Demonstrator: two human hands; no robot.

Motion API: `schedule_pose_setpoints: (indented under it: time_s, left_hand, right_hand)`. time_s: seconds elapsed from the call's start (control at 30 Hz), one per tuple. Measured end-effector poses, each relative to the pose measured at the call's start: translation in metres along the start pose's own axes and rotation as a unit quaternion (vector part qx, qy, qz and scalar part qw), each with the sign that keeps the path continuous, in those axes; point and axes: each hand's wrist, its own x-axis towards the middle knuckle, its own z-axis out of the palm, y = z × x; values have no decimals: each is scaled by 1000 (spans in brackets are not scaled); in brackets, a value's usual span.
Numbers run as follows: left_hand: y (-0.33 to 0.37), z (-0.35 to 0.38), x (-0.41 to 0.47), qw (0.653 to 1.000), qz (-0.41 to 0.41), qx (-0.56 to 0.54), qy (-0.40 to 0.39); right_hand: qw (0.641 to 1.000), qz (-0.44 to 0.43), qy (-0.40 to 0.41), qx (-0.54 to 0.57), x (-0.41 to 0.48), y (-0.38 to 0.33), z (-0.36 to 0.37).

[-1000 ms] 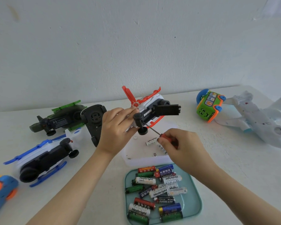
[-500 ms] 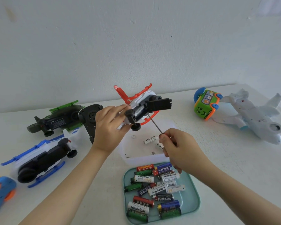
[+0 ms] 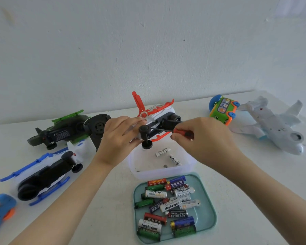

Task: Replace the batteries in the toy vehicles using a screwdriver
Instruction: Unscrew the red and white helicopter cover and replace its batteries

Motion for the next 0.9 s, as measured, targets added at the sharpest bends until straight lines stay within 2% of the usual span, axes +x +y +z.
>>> schedule_pose_setpoints:
  time_s: [0.13,0.23,0.37,0.63,0.9]
  left_hand:
    - [0,1,-3,1000,-2,-6,-7]
    - [0,2,-4,1000,-4,-11,-3]
    - [0,2,-5,1000,-6,-7,-3]
    - [-2,0,-10,1000,-15,-9,-13]
    - [-1,2,-9,1000,-7,-13,-10]
  right_hand:
    - [981,-73,11,-177,6,-17,-16]
    - [968,-91,8,-235,11,-23,-19]
    - [961,-91,4,-260,15,-22,-22]
    - [966,-106,14,-234,10,-16,-18]
    - [937,-151,7,-314,18,-23,-25]
